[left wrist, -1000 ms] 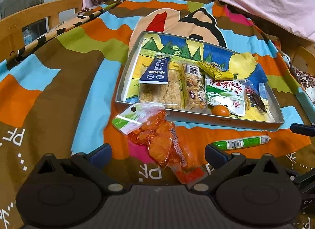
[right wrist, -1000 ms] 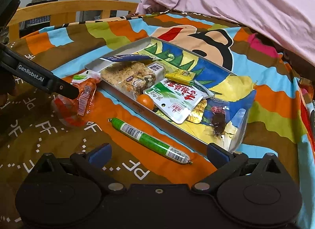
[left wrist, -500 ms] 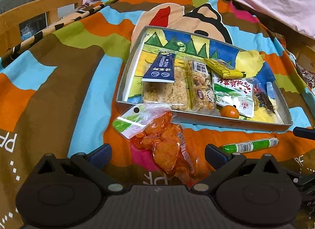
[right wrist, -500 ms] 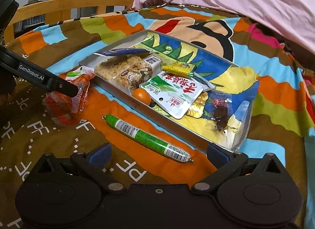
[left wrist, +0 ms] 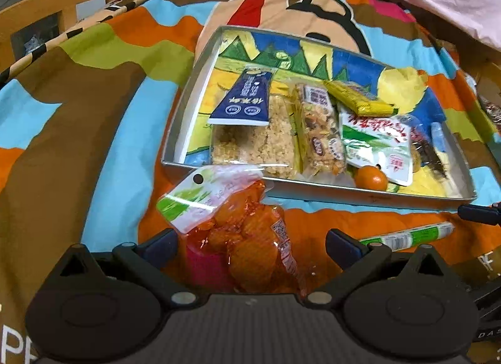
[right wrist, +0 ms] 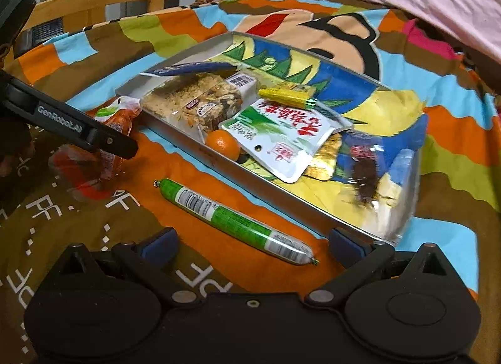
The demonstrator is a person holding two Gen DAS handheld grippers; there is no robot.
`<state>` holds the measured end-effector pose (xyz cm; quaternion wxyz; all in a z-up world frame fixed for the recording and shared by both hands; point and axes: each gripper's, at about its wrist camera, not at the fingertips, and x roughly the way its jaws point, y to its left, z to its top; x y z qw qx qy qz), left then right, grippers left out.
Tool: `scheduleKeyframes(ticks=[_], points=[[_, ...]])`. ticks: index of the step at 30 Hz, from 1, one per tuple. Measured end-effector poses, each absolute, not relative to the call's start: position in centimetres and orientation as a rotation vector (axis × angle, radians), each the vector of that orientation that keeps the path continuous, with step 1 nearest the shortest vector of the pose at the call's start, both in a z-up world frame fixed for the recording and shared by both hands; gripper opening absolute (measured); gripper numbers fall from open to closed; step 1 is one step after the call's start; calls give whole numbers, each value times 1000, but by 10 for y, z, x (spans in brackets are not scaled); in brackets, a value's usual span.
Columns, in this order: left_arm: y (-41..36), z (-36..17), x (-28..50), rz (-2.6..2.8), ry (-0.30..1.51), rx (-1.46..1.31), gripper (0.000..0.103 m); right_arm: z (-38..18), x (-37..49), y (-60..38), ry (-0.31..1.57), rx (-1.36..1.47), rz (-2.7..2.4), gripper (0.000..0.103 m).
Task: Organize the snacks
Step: 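Grasp the orange spicy snack bag with the left gripper while the right gripper grasps the green sausage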
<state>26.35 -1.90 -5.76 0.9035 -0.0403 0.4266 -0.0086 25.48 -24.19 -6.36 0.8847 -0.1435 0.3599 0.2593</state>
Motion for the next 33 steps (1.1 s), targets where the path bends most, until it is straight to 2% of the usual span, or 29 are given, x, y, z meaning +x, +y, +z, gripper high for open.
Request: scheduleKeyframes(ticks=[9, 14, 25, 27, 29, 33], points=[[-14, -63, 262, -51, 867, -77, 102, -76, 282, -240, 861, -225, 648, 103], [-8, -60, 256, -68, 856, -84, 94, -71, 276, -246, 899, -174, 681, 102], [-7, -56, 263, -17, 873, -171, 98, -69, 270, -246, 887, -132, 683, 99], [-8, -57, 266, 14, 871, -191, 97, -72, 275, -248, 885, -94, 670, 97], [-9, -58, 266, 41, 867, -196, 91, -72, 272, -249, 873, -89, 664, 91], [-10, -57, 258, 32, 856, -169, 83, -68, 258, -252, 856, -83, 659, 72]])
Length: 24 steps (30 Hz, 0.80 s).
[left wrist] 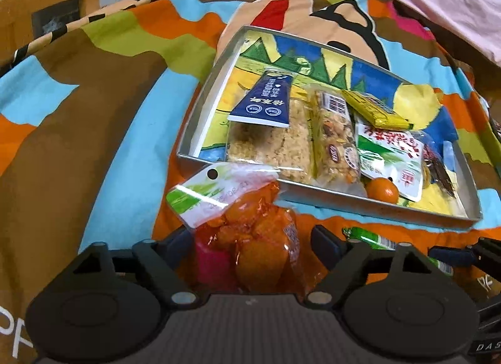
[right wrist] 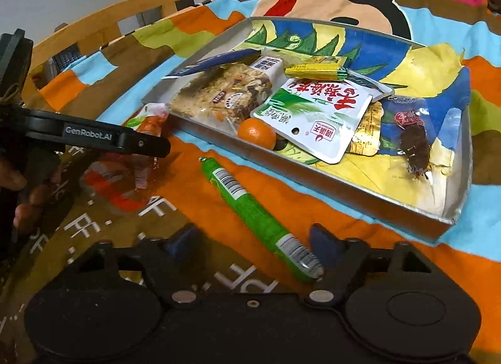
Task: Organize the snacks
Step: 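Grasp the orange spicy snack bag with the left gripper while the right gripper grasps the green sausage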
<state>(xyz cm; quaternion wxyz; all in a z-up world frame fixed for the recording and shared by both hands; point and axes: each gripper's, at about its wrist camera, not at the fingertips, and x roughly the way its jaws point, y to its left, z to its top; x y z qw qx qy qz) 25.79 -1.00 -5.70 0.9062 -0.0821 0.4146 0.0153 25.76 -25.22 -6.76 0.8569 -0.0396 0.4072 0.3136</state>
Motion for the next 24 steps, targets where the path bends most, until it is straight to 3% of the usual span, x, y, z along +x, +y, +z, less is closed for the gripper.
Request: scheduleKeyframes(ticks=[3, 9, 14, 18, 20, 24], points=[[-7, -55, 252, 23, 849, -208, 78, -62, 245, -253, 842, -63, 637, 62], [-9, -52, 239, -27, 851, -206, 74, -46, 227, -248, 823, -18, 663, 62], [-8, -53, 248, 2, 860, -252, 86, -49, 235, -241, 816, -64, 638, 65], [-12, -58, 262, 55, 863, -248, 89, -65, 246, -244, 827, -102, 606, 63], [-17, -60, 268, 77, 862, -204, 88, -69, 246, -248, 820, -94, 602, 60], [-23, -63, 263, 101, 850, -140, 79, -66, 240, -250, 800, -122, 559, 32]])
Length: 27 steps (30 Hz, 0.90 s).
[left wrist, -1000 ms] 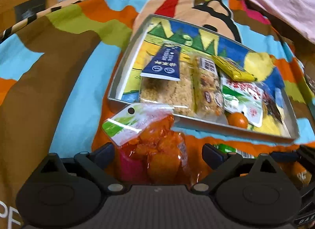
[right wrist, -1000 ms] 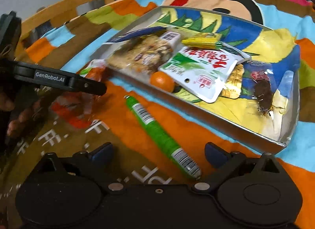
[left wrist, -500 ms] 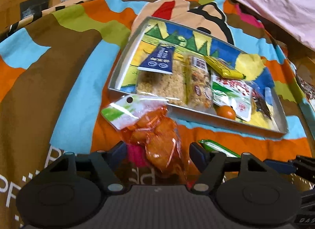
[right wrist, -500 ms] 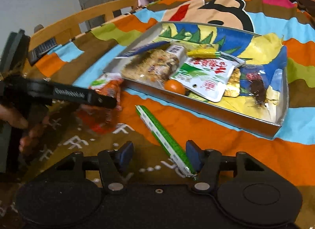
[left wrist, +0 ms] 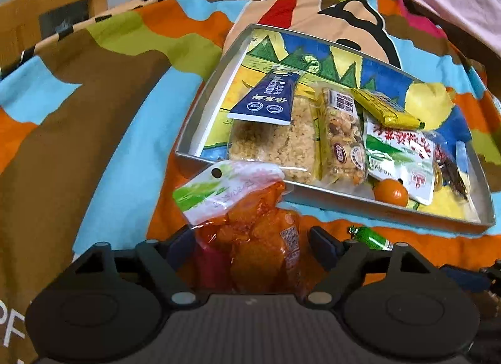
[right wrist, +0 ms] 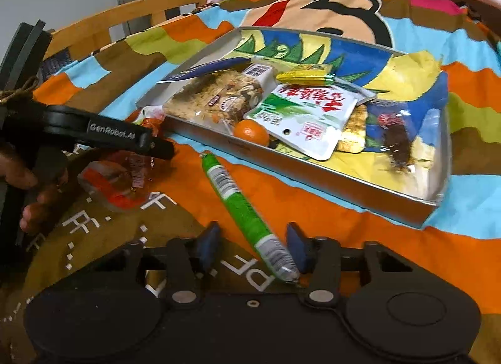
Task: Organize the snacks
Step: 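Grasp the orange spicy snack bag with the left gripper while the right gripper grasps the green sausage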
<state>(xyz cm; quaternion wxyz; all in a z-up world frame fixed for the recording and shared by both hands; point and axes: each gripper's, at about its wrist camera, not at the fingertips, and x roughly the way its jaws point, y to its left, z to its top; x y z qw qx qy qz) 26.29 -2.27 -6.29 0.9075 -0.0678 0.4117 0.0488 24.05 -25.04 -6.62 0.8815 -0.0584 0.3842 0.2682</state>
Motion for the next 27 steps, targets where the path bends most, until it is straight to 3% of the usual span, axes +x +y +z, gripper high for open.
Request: scheduleKeyframes(ticks=[4, 12, 21, 27], points=[[-18, -60, 254, 91, 840, -140, 67, -62, 234, -247, 801, -138, 527, 30], [-8, -52, 245, 43, 854, -205, 65, -49, 226, -250, 879, 0, 575, 22], [-11, -54, 252, 36, 878, -187, 73, -65, 235, -242, 853, -10, 585, 47], [-15, -56, 258, 44, 879, -182, 79, -72, 239, -246, 832, 37, 577, 48]])
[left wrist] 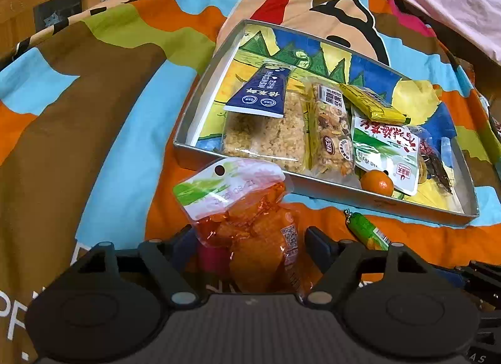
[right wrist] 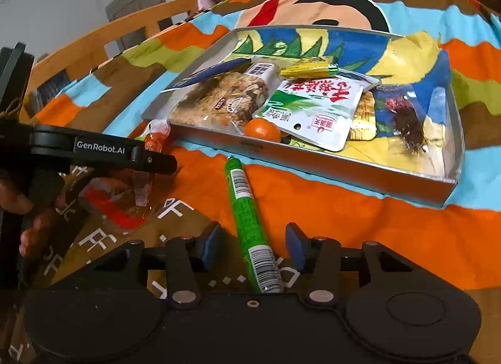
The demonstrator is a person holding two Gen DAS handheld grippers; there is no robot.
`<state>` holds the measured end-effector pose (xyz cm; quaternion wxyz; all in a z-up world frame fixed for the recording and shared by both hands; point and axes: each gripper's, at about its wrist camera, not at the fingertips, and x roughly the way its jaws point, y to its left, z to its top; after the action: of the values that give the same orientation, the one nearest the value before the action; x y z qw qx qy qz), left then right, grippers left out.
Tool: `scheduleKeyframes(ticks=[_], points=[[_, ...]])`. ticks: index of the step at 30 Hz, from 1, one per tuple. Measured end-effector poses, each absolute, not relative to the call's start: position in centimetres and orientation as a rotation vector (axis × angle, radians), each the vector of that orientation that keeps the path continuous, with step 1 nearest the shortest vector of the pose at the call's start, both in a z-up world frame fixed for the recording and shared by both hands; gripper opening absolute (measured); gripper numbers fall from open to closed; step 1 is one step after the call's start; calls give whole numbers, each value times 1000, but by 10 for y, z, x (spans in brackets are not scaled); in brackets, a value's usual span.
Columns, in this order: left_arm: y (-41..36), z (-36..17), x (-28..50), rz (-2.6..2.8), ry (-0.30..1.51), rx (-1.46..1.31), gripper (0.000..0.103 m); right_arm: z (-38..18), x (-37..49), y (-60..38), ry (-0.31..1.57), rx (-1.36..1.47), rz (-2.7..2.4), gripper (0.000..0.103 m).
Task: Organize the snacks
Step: 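Grasp the orange spicy snack bag with the left gripper while the right gripper grasps the green sausage, then lift and carry the snack bag and green sausage over the tray with both grippers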
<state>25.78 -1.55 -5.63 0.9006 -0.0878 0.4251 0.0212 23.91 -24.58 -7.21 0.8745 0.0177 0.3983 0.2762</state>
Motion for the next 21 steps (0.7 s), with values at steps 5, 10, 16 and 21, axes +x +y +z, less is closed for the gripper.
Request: scheduleKeyframes(ticks=[5, 10, 16, 21], points=[[-17, -56, 253, 56, 862, -158, 69, -69, 227, -243, 811, 15, 557, 26], [-14, -53, 242, 32, 851, -172, 64, -62, 210, -240, 805, 11, 544, 20], [-17, -49, 221, -33, 866, -177, 64, -56, 194, -241, 829, 33, 552, 20], [-20, -50, 219, -47, 879, -159, 68, -60, 195, -239, 819, 26, 545, 24]])
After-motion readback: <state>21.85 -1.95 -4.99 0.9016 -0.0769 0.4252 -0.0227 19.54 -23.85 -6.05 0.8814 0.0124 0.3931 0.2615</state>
